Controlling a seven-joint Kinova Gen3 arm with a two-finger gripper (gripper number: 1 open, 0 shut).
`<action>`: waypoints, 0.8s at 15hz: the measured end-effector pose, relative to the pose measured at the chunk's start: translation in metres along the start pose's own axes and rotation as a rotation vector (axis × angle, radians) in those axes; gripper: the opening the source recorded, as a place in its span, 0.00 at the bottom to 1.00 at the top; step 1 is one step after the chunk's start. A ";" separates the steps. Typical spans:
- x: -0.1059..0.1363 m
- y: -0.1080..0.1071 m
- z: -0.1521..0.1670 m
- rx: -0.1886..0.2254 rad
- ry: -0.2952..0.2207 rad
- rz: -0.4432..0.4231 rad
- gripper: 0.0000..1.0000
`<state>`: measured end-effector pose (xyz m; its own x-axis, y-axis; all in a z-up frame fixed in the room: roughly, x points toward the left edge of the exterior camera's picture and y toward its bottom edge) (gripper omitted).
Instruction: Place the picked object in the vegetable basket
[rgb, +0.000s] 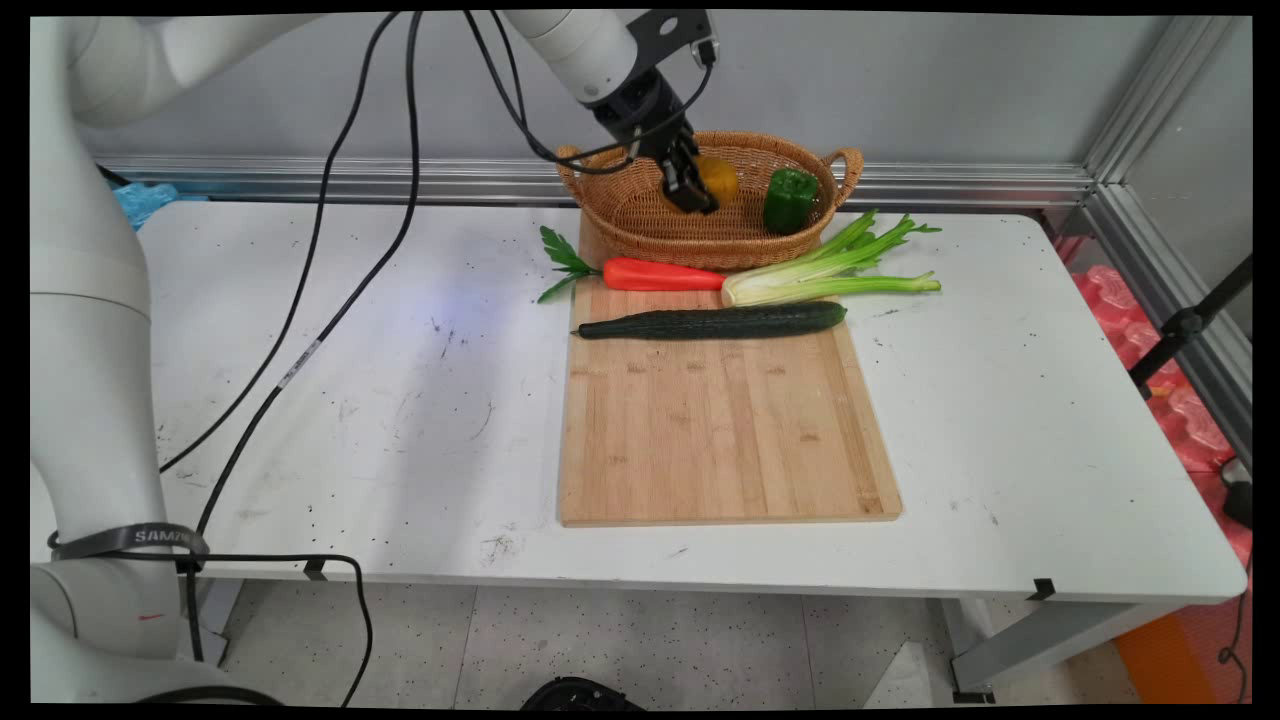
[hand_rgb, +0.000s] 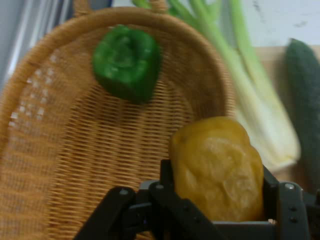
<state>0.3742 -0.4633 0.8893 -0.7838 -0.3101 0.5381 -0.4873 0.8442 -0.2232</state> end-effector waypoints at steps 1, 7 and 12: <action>-0.001 -0.011 0.006 0.014 0.004 0.000 0.00; -0.008 -0.053 0.035 0.053 0.010 0.012 0.00; -0.016 -0.081 0.058 0.072 0.010 0.023 0.00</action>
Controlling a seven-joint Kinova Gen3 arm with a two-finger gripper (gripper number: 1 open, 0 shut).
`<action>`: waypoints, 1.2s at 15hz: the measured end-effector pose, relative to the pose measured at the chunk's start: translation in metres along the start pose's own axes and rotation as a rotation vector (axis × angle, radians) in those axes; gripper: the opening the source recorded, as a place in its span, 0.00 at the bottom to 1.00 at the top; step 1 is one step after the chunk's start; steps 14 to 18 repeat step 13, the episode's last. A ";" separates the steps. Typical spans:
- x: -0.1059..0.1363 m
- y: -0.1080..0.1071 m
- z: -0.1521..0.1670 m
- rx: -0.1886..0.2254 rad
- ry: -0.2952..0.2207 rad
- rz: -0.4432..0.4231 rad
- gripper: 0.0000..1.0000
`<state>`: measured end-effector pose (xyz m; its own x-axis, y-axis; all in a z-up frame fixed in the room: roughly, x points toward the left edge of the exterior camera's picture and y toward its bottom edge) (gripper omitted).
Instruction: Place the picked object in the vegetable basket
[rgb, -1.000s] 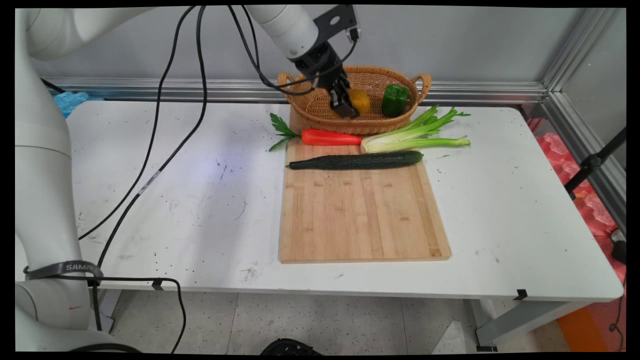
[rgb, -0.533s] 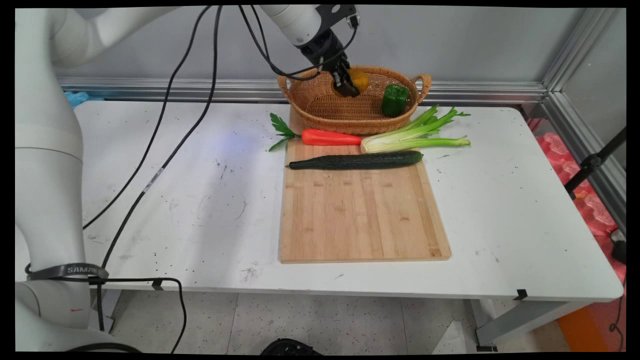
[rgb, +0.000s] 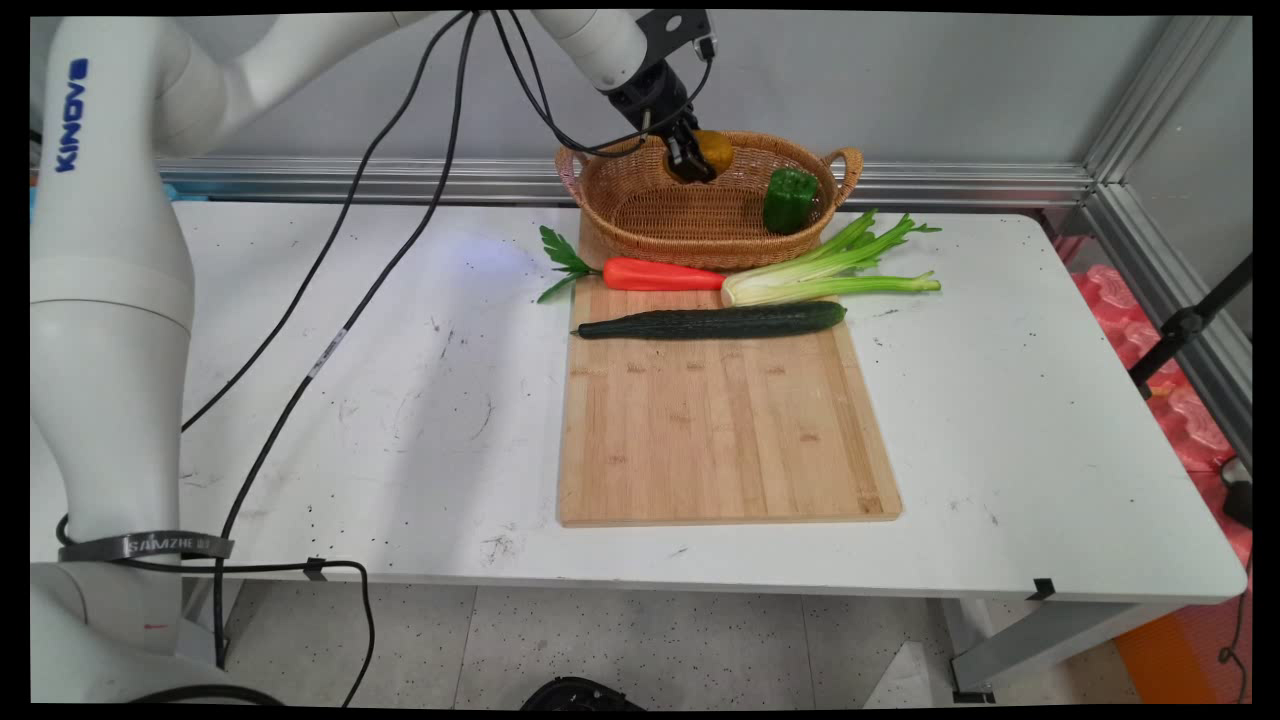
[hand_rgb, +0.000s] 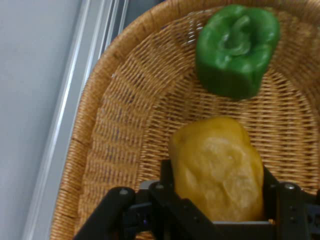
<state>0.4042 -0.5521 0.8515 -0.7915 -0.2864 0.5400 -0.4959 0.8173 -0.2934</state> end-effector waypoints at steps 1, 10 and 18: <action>-0.001 -0.002 0.003 0.002 -0.001 0.002 0.00; -0.017 -0.017 0.025 0.007 -0.019 0.015 1.00; -0.020 -0.016 0.028 0.003 -0.023 0.018 1.00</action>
